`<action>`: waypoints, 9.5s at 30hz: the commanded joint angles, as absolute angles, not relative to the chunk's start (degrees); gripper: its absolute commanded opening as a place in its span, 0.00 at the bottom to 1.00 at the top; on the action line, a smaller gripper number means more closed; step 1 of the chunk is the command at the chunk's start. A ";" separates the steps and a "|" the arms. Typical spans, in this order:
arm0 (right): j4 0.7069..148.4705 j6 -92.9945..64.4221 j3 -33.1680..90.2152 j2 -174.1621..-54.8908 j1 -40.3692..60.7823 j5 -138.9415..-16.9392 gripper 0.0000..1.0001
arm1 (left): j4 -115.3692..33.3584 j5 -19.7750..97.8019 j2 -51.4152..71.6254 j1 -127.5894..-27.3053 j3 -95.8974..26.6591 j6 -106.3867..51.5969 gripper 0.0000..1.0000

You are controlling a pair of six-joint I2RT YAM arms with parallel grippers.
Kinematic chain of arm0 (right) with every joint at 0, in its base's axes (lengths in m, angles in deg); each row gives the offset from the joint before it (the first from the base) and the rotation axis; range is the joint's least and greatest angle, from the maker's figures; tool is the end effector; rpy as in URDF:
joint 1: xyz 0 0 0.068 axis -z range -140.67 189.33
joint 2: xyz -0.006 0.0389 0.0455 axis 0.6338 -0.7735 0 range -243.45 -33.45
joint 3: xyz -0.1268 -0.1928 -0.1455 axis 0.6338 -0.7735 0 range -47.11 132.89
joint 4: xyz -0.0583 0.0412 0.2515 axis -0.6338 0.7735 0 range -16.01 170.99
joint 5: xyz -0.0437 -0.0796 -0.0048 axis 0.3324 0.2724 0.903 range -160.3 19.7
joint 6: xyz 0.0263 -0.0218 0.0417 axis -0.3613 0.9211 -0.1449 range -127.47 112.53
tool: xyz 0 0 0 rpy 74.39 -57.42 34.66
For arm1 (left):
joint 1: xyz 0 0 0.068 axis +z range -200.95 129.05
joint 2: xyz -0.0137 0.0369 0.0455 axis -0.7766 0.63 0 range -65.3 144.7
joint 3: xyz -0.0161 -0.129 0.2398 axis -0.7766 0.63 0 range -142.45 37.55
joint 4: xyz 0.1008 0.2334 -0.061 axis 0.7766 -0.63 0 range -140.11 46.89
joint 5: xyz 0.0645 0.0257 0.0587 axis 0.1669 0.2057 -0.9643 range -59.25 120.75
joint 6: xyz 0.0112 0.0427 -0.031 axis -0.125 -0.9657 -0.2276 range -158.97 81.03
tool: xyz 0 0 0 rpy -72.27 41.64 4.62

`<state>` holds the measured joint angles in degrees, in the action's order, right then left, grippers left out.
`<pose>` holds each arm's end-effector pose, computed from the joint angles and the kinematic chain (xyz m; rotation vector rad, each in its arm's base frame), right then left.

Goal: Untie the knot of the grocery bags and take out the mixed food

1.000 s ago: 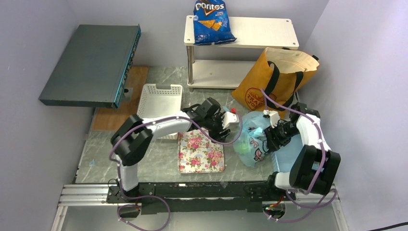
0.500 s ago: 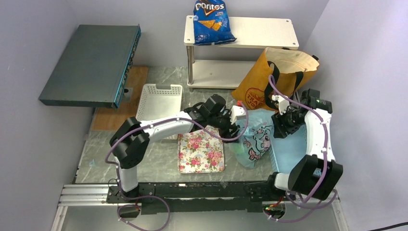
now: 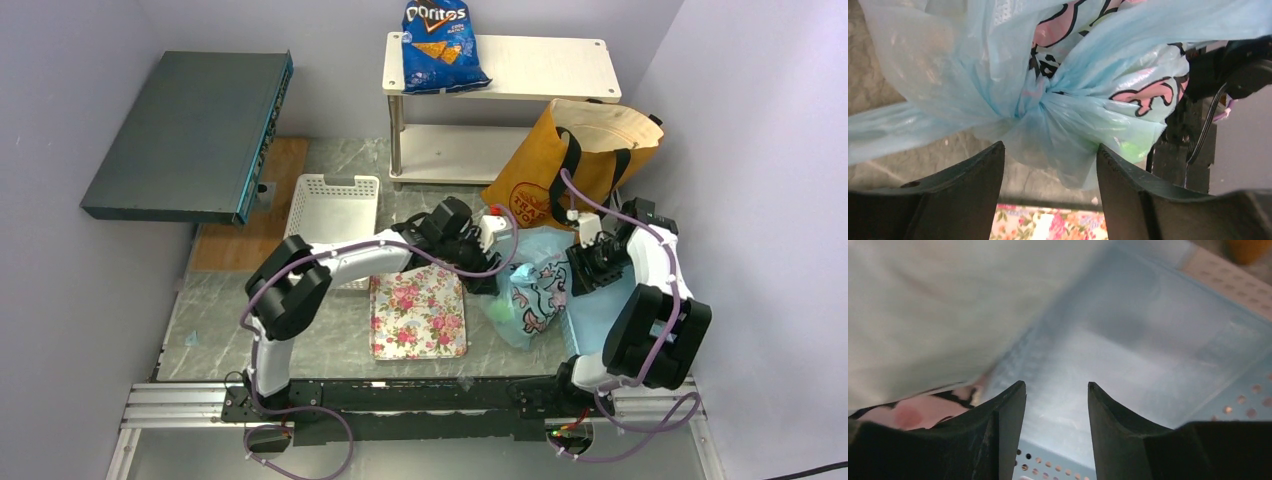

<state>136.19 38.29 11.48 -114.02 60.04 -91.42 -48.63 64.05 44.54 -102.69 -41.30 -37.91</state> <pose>0.2266 -0.0718 0.2312 -0.6408 2.7600 0.3630 0.2533 -0.3528 0.2254 1.2991 1.9329 -1.1329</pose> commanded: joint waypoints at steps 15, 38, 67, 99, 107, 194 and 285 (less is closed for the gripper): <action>147.03 41.90 28.21 -112.28 66.63 -99.58 0.58 | -53.51 66.33 41.23 -102.83 -52.09 -42.91 0.00; 128.13 30.41 8.86 -114.18 55.00 -91.02 0.37 | -56.37 68.45 38.38 -97.24 -41.98 -51.54 0.00; 146.54 38.89 23.64 -101.82 42.49 -111.17 0.83 | -54.05 59.76 35.06 -107.47 -41.53 -87.64 0.14; 134.55 38.40 25.24 -106.86 47.42 -98.63 0.00 | -40.73 56.28 23.00 -97.42 -23.24 -69.89 0.00; 131.99 41.62 16.70 -104.48 49.57 -97.21 0.00 | -41.13 57.02 21.37 -95.81 -18.34 -74.59 0.00; 133.70 35.04 25.54 -116.10 51.67 -84.06 0.00 | -58.02 53.40 24.85 -97.54 -31.27 -74.57 0.00; 104.02 -2.29 28.62 -96.22 43.74 -121.25 0.00 | -56.12 57.76 12.75 -96.29 -44.16 -46.87 0.83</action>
<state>108.47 0.10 26.03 -97.89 43.93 -115.36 -57.46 56.49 9.61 -96.46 -37.12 -57.74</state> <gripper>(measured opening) 0.009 0.803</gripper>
